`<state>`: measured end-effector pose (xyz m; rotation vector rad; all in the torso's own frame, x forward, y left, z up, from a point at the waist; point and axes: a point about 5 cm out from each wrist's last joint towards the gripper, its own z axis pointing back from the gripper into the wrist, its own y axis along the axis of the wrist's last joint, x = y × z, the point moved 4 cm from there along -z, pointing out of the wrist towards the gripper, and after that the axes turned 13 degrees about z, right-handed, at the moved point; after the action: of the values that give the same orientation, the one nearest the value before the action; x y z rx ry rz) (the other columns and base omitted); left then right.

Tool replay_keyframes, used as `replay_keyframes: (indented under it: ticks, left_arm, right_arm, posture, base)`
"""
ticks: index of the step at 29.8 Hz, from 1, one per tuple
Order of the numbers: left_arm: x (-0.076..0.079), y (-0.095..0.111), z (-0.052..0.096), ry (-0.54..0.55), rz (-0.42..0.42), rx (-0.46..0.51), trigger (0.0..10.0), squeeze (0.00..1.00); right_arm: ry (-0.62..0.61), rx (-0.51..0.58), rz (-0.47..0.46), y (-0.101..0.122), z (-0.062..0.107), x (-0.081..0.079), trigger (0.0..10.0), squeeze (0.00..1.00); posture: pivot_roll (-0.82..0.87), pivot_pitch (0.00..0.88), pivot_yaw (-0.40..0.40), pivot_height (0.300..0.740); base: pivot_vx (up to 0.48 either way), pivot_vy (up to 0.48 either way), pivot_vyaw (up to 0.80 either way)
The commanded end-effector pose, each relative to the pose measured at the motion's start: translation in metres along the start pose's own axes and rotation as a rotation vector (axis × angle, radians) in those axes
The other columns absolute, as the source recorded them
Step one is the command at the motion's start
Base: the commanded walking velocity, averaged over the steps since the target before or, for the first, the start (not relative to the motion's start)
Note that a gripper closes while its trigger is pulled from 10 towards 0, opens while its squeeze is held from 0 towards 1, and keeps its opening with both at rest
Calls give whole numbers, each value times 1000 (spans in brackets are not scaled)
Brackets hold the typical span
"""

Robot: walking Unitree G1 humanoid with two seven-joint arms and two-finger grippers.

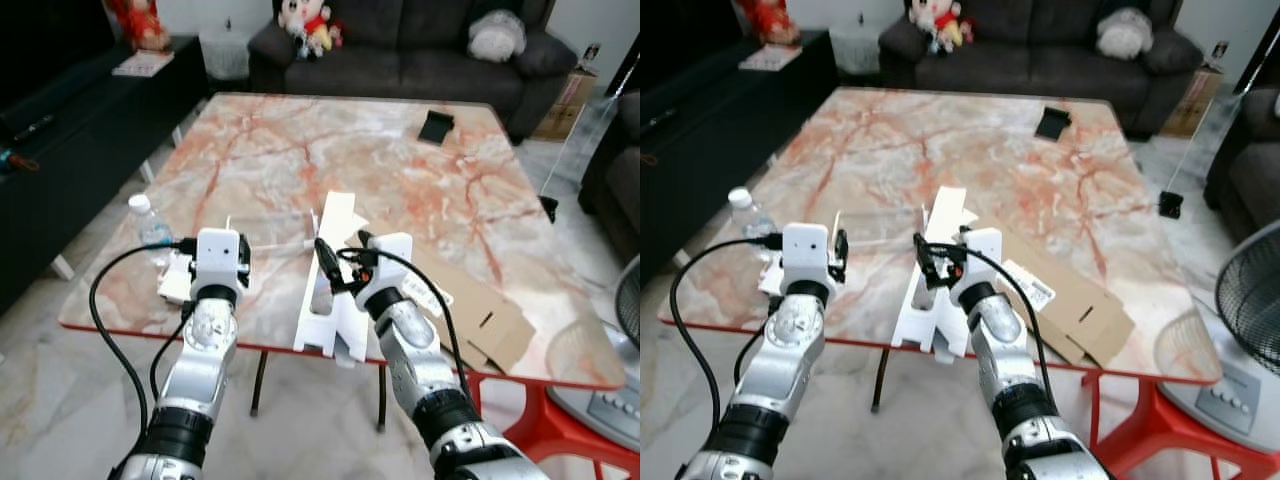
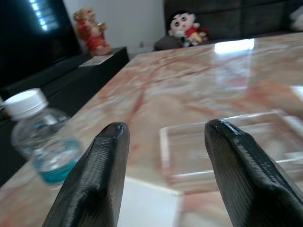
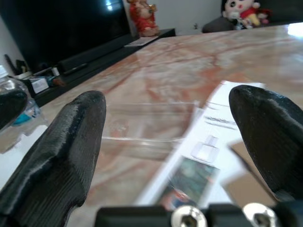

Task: Picking trash to rubbish bin

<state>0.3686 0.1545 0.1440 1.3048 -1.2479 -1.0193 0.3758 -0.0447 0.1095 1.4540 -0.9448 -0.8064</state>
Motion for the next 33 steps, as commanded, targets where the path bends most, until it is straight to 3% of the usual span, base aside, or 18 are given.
replay_keyframes:
  ticks: [1,11,33]
  left_arm:
    - [-6,1,-1,19,-17,1,10000,0]
    - [-4,1,-1,4,-15,1,10000,0]
    - [2,-2,-2,-33,-27,-21,10000,0]
  right_arm:
    - [20,25,-6,8,-5,-7,10000,0]
    - [18,23,-6,7,-5,-6,10000,0]
    - [23,19,-14,7,-5,-7,10000,0]
  posture:
    - [66,64,-28,740]
    - [65,64,-28,740]
    - [63,64,-28,740]
  base:
    - [368,0,0]
    - [356,0,0]
    - [0,0,0]
